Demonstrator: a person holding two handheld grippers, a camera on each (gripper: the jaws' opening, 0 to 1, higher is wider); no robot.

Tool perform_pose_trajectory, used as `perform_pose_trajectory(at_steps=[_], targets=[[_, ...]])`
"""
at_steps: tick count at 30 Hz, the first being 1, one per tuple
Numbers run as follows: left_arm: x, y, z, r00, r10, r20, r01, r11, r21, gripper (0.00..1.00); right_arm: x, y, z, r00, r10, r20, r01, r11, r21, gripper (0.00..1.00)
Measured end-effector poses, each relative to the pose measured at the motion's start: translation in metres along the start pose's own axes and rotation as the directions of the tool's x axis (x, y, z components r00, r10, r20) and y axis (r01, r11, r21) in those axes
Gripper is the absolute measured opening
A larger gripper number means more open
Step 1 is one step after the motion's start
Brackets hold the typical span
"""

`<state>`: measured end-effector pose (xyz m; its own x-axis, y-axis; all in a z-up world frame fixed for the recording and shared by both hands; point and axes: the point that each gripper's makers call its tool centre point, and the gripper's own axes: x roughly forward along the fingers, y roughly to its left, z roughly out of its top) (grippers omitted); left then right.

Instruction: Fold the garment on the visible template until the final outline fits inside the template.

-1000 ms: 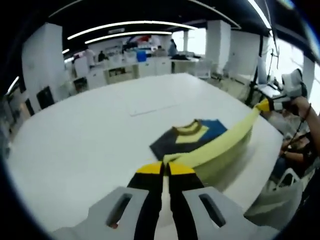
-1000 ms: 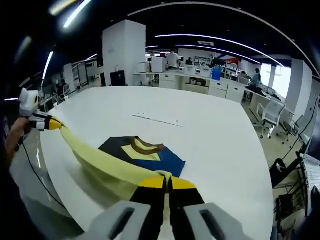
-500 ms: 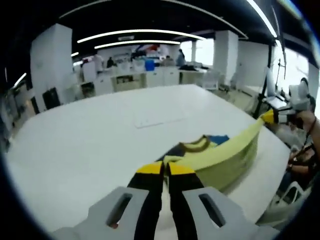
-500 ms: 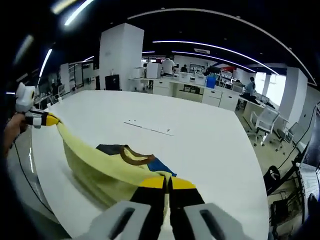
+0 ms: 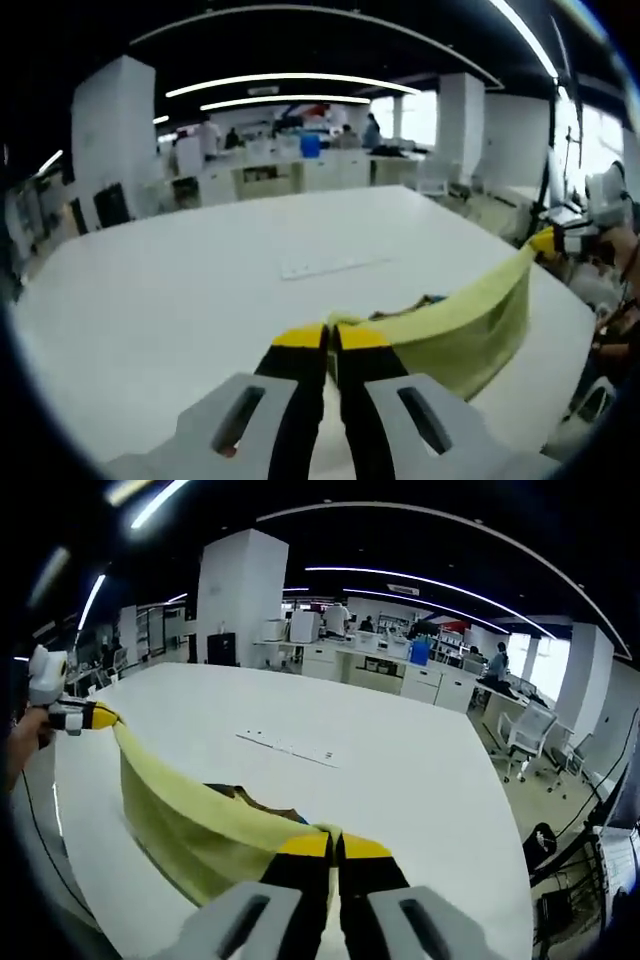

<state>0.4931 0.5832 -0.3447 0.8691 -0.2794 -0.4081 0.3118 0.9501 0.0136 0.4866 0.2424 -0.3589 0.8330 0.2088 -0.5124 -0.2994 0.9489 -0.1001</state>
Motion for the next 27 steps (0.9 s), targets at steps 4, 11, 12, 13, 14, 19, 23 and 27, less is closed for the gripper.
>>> perform_pose_trajectory(at_steps=[4,11,12,13,14,19,23,27], targets=[[0.013,0.004,0.005,1.0,0.016,0.019,-0.016,1.0,-0.005,0.0,0.012,-0.004,0.003,1.0,-0.009,0.01,0.009,1.0,0.013,0.0],[0.035,0.014,0.008,0.997,0.059,0.041,-0.058,0.998,-0.028,0.0,0.038,-0.007,0.006,1.0,-0.026,0.013,0.026,0.999,0.031,0.0],[0.038,0.015,0.008,0.997,0.06,0.043,-0.058,0.998,-0.031,0.0,0.042,-0.008,0.005,1.0,-0.029,0.011,0.029,0.999,0.032,0.0],[0.042,0.016,0.007,0.997,0.059,0.042,-0.057,0.998,-0.038,0.0,0.045,-0.009,0.005,0.999,-0.031,0.01,0.031,0.999,0.034,0.0],[0.045,0.017,0.007,0.997,0.059,0.043,-0.057,0.998,-0.041,0.0,0.048,-0.01,0.004,0.999,-0.036,0.007,0.036,0.998,0.042,0.0],[0.066,0.024,-0.004,0.997,0.076,0.022,-0.074,0.994,-0.082,0.0,0.067,-0.016,-0.004,0.998,-0.058,-0.01,0.058,0.995,0.082,0.0],[0.083,0.027,-0.017,0.997,0.08,-0.005,-0.08,0.991,-0.11,0.0,0.084,-0.017,-0.016,0.997,-0.062,-0.039,0.066,0.992,0.11,0.0],[0.1,0.028,-0.032,0.996,0.089,-0.031,-0.092,0.988,-0.123,0.0,0.1,-0.02,-0.031,0.995,-0.071,-0.073,0.079,0.99,0.118,0.0]])
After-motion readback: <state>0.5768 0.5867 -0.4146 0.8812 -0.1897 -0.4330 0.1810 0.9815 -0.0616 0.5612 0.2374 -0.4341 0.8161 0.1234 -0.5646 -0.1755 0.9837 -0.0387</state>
